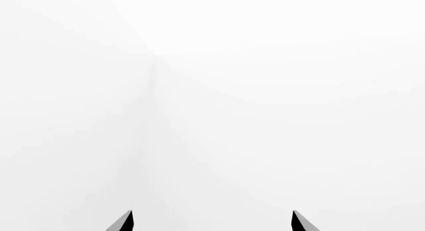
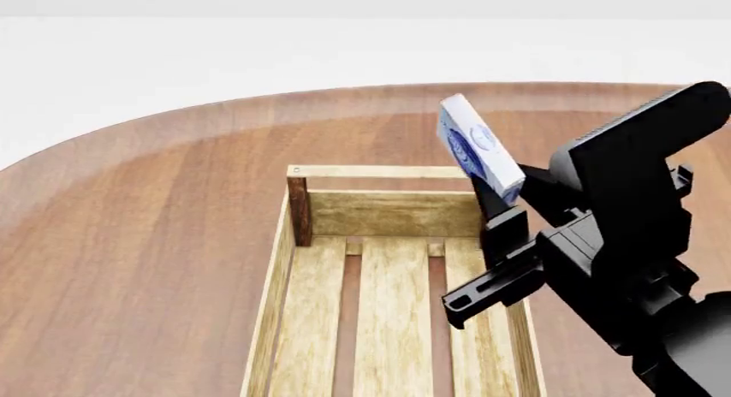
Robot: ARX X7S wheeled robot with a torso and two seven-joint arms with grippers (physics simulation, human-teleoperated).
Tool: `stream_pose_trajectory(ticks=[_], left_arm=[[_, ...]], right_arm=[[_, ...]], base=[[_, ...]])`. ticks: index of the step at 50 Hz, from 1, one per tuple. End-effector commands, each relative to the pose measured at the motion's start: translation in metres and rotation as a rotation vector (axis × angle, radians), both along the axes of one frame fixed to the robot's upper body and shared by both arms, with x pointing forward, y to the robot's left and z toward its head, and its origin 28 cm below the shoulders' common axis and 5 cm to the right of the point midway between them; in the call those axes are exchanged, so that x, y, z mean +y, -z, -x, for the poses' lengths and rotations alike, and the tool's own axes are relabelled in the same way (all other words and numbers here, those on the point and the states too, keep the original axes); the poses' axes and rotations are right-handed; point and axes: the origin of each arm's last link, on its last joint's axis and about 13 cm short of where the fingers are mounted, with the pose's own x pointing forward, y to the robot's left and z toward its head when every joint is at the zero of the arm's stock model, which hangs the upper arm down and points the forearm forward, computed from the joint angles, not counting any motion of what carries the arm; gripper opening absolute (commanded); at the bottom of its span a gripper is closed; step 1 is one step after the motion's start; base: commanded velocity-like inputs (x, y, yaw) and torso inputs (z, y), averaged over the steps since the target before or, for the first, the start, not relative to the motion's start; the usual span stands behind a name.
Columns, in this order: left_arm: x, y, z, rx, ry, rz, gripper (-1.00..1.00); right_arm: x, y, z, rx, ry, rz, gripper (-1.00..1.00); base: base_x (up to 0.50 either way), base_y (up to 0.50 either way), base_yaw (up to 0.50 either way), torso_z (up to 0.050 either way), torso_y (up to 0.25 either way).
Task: Pick up the cream cheese and put it in the tray.
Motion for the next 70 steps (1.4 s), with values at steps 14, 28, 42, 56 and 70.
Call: stream_pose_trajectory(ticks=[14, 28, 42, 56, 70], left_arm=[[0.0, 0.001, 0.001, -0.003, -0.009, -0.016, 1.0], [-0.001, 0.0, 0.002, -0.019, -0.028, -0.037, 1.0], [-0.001, 0.0, 0.002, -0.028, -0.026, -0.025, 1.0], [-0.001, 0.0, 0.001, -0.028, -0.025, -0.026, 1.0], [-0.001, 0.0, 0.001, -0.029, -0.027, -0.029, 1.0]], right_arm=[[0.01, -0.021, -0.004, 0.123, -0.021, 0.123, -1.0], [0.018, -0.014, -0.011, 0.148, -0.032, 0.186, -1.0], [0.022, -0.015, -0.01, 0.143, -0.049, 0.216, -1.0], [0.022, -0.017, -0.008, 0.131, -0.046, 0.212, -1.0], [0.025, -0.019, -0.009, 0.122, -0.049, 0.222, -1.0]], base=[[0.0, 0.0, 0.0, 0.0, 0.001], [0.0, 0.0, 0.0, 0.0, 0.0], [0.0, 0.0, 0.0, 0.0, -0.096], [0.0, 0.0, 0.0, 0.0, -0.09], [0.0, 0.0, 0.0, 0.0, -0.062]])
